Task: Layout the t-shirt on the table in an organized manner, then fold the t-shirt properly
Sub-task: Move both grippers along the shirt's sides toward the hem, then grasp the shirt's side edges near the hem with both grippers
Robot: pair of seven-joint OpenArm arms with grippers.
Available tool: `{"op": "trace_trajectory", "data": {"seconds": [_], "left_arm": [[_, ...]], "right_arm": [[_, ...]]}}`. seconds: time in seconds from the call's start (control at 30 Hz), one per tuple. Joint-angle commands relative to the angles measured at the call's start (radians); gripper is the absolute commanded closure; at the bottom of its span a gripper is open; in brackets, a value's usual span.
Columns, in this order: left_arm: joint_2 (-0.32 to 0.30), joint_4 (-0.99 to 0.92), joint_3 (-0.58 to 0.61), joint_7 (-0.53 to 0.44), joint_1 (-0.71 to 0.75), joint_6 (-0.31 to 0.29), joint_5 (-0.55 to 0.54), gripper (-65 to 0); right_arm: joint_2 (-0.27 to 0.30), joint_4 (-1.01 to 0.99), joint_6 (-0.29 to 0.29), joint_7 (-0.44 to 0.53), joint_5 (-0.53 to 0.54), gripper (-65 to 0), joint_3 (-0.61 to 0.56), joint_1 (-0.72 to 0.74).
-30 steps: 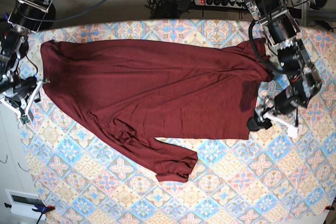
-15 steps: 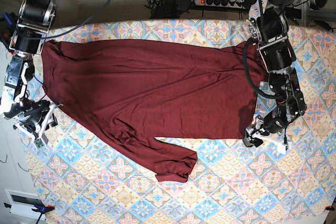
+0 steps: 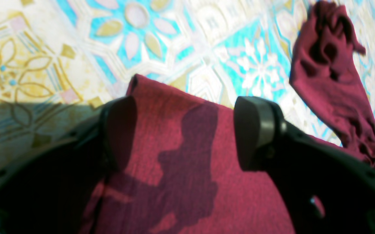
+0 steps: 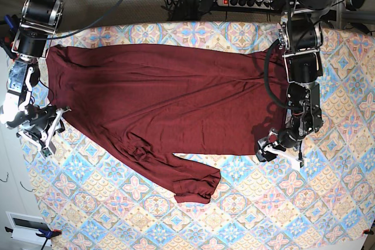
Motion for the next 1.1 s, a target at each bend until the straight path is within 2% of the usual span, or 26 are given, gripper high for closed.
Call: {"op": "trace_trajectory", "data": {"seconds": [0.0,0.43,0.47,0.53,0.63,0.77,0.93,1.07], "left_arm": [[-0.012,0.006,-0.002,0.019,-0.012,0.01,0.003,-43.9],[-0.007,0.002,0.004,0.017,-0.015,0.015,0.009,-43.2],[-0.006,0.002,0.004,0.03,-0.013,0.015,0.009,-41.7],[-0.006,0.002,0.023,0.054,-0.013,0.013,0.009,-34.6],[-0.006,0.003,0.089,0.06,-0.012,0.013,0.004,-19.3],[-0.01,0.006,0.11,0.059,-0.01,0.013,0.001,-1.2],[-0.013,0.017,0.11,0.062,-0.009,0.009,0.0,0.0],[-0.013,0.161,0.11,0.064,0.048,0.009,0.0,0.0]], "right_arm": [[0.023,0.016,-0.001,0.02,0.013,-17.7,0.009,0.028],[0.023,0.016,-0.001,0.02,0.013,-17.7,0.006,0.03],[0.023,0.016,-0.001,0.02,0.013,-17.7,0.006,0.03],[0.023,0.016,-0.001,0.02,0.013,-17.7,0.006,0.042],[0.023,0.014,-0.001,0.02,0.013,-17.7,0.006,0.051],[0.023,0.014,-0.001,0.02,0.013,-17.9,0.005,0.051],[0.023,-0.015,-0.001,0.02,0.012,-17.9,-0.014,0.066],[0.023,-0.062,-0.001,0.02,0.012,-17.9,-0.072,0.119]]}}
